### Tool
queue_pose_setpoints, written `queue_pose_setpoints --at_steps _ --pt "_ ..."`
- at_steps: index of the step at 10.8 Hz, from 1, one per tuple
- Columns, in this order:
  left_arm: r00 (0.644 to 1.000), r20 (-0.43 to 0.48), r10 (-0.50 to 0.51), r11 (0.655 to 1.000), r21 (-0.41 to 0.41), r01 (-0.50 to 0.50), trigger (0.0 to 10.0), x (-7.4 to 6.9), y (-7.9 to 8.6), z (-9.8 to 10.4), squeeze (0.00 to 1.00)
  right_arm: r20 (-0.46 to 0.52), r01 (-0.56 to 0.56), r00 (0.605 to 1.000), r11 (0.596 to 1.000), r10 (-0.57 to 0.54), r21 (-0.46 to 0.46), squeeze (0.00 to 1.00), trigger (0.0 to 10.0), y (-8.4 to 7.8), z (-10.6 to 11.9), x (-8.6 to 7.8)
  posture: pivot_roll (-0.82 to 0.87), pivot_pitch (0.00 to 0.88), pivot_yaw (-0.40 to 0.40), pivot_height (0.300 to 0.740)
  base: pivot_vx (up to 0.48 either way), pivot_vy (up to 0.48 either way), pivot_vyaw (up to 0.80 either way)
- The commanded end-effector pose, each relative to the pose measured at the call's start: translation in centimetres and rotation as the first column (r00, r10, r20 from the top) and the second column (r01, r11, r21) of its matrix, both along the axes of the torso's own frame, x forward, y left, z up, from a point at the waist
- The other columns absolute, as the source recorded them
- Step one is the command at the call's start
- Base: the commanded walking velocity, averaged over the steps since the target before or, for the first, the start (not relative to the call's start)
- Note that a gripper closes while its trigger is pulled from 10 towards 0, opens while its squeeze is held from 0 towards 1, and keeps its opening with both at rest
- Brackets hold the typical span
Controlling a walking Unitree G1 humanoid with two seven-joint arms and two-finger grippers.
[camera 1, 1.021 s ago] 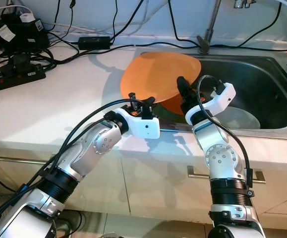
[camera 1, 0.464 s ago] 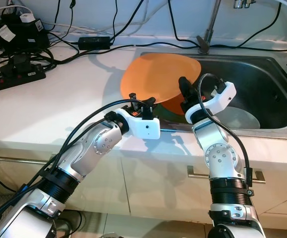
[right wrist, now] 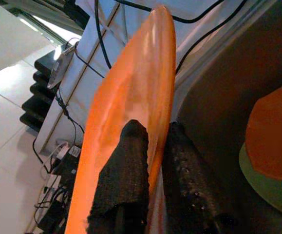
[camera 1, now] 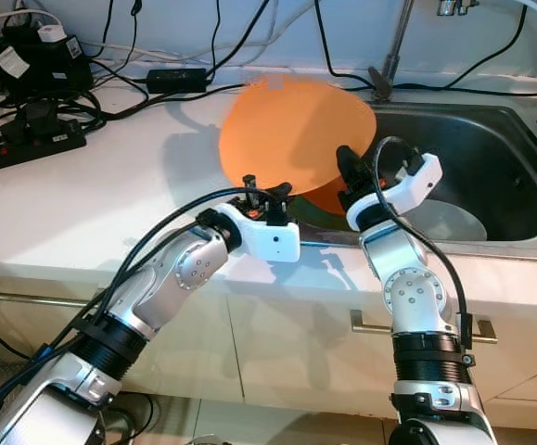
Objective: Kitchen organization
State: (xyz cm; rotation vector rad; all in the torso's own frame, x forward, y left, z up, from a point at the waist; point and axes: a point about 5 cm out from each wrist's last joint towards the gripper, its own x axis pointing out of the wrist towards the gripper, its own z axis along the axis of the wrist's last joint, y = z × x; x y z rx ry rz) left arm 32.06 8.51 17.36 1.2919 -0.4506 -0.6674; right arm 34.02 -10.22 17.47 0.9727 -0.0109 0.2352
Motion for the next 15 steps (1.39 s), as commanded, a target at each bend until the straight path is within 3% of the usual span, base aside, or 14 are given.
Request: queue_pose_setpoints --at_steps 1,2,3,7,9,10,14,15 --pt "0.998 0.060 -0.001 1.000 -0.030 0.003 10.0 0.4 0.0 1.7 0.00 0.030 -0.043 0.999 0.998 0.042 0.045 0.00 0.0 2.1 1.3 0.3 -0.04 0.000 0.023 0.740 0.000 0.000 0.00" --pt "0.998 0.068 0.002 1.000 -0.022 0.000 10.0 0.4 0.1 1.7 0.00 0.029 -0.044 0.999 0.998 0.043 0.047 0.00 0.0 2.1 1.3 0.3 -0.04 0.000 0.025 0.740 0.000 0.000 0.00" --pt "0.998 0.061 0.001 0.999 -0.032 0.001 10.0 0.4 0.1 1.7 1.00 0.028 -0.044 0.999 0.998 0.043 0.048 0.00 0.0 2.1 1.3 0.2 -0.04 0.000 0.025 0.740 0.000 0.000 0.00" --pt "0.998 0.057 -0.004 0.999 -0.039 0.006 10.0 0.4 0.2 1.9 1.00 0.017 -0.029 0.999 0.997 0.028 0.065 0.00 0.0 2.0 1.2 0.3 -0.03 0.000 0.025 0.740 0.000 0.000 0.00" --pt "0.998 0.070 -0.001 0.999 -0.032 0.003 10.0 0.4 0.1 1.9 1.00 -0.012 0.048 0.999 0.995 -0.047 0.090 0.00 0.0 1.0 1.0 0.6 -0.03 0.000 0.025 0.740 0.000 0.000 0.00" --pt "0.998 0.068 0.003 1.000 -0.029 -0.001 10.0 0.4 0.2 1.8 0.00 -0.017 0.081 0.997 0.991 -0.079 0.110 0.00 0.0 0.4 1.1 0.7 -0.03 0.000 0.025 0.740 0.000 0.000 0.00" --pt "0.999 0.017 0.031 0.996 -0.082 -0.030 10.0 0.4 0.6 1.5 0.00 -0.067 0.328 0.945 0.934 -0.321 0.142 0.00 0.0 -3.9 1.2 1.6 -0.03 0.000 0.025 0.740 0.000 0.000 0.00" --pt "0.988 -0.117 0.096 0.955 -0.270 -0.125 10.0 0.7 1.3 1.5 0.00 -0.061 0.382 0.923 0.924 -0.380 0.033 0.00 6.7 -5.1 1.2 2.1 -0.03 0.000 0.025 0.740 0.000 0.000 0.00"
